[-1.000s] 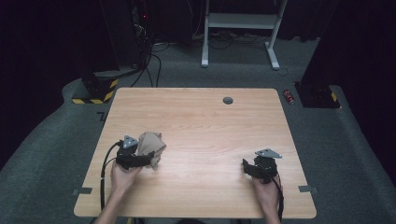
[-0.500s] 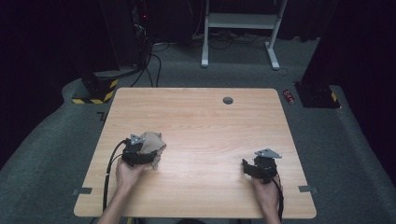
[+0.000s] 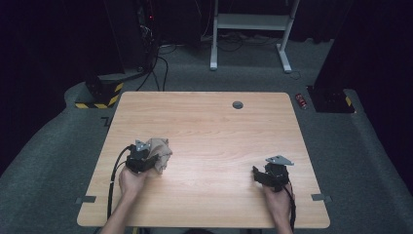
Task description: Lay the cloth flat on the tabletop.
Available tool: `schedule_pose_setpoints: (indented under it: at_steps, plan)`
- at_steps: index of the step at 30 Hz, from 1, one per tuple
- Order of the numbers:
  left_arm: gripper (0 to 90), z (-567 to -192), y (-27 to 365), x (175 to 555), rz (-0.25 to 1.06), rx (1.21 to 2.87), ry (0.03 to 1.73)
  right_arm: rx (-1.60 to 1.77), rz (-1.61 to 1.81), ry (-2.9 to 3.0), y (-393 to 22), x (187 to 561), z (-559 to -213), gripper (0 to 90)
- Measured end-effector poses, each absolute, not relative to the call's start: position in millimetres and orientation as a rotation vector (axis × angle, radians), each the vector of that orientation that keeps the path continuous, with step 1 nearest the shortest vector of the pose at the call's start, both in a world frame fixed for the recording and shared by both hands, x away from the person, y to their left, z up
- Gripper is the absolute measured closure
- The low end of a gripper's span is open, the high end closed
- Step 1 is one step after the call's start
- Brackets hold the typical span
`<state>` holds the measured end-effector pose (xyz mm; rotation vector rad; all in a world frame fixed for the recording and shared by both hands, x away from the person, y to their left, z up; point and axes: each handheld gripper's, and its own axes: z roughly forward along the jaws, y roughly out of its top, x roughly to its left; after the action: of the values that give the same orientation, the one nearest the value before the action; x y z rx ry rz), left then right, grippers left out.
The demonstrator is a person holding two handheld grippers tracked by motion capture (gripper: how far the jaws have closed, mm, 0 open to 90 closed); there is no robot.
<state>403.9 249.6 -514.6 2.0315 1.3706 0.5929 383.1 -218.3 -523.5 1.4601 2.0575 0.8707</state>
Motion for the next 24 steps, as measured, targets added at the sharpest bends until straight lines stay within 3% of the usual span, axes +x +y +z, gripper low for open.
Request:
schedule_pose_setpoints:
  at_steps: [8,24]
  plan:
    - [78.6,-514,252,404,0.577,2.01,1.356,1.46,0.871,2.058,-218,383,-523,28.1]
    - [80.3,-501,240,400,0.526,1.952,1.252,1.46,0.871,2.058,-218,383,-523,28.1]
